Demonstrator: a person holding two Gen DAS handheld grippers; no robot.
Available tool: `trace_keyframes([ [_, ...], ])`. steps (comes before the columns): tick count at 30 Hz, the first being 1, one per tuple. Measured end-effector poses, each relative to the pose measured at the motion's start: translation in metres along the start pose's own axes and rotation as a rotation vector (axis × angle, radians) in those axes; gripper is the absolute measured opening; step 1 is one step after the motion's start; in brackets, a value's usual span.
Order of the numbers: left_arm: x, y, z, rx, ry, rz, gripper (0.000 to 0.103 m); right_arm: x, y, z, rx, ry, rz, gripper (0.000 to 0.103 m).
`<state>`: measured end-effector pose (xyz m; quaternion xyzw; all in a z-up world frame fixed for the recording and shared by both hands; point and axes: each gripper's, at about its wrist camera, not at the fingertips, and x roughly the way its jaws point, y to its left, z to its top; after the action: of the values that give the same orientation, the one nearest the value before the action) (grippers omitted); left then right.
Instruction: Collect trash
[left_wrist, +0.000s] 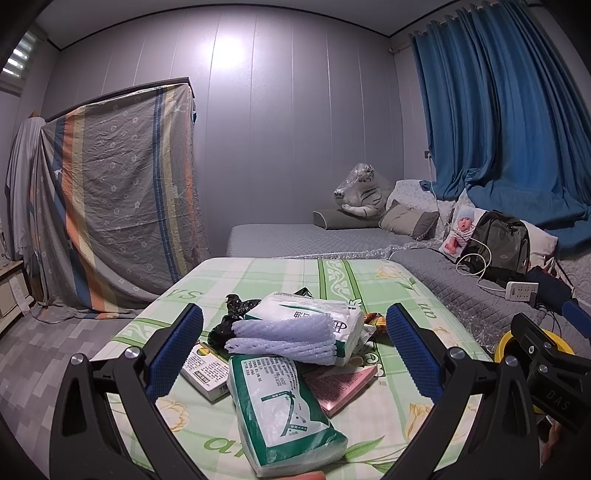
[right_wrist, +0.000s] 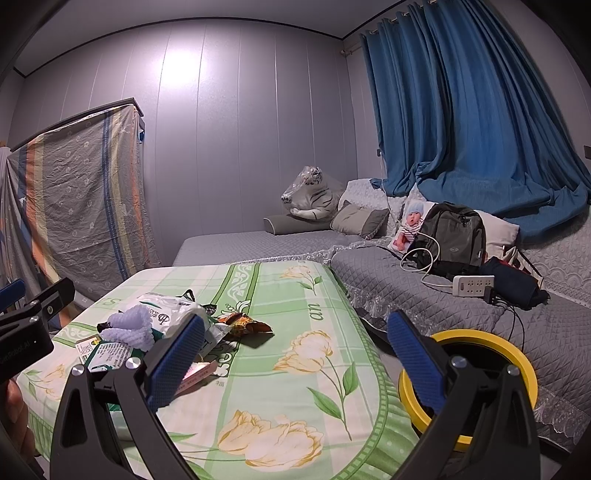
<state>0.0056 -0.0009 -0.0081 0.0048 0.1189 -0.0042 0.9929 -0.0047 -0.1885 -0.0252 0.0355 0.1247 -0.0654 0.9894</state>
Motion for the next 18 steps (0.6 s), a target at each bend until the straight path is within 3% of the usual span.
trace_keyframes([
  [18, 0.0009, 0.0002, -0.0018, 0.001, 0.007, -0.001, 0.095, 0.0011, -0.0013, -0.0004, 0.004, 0.003, -0.002, 0.096],
])
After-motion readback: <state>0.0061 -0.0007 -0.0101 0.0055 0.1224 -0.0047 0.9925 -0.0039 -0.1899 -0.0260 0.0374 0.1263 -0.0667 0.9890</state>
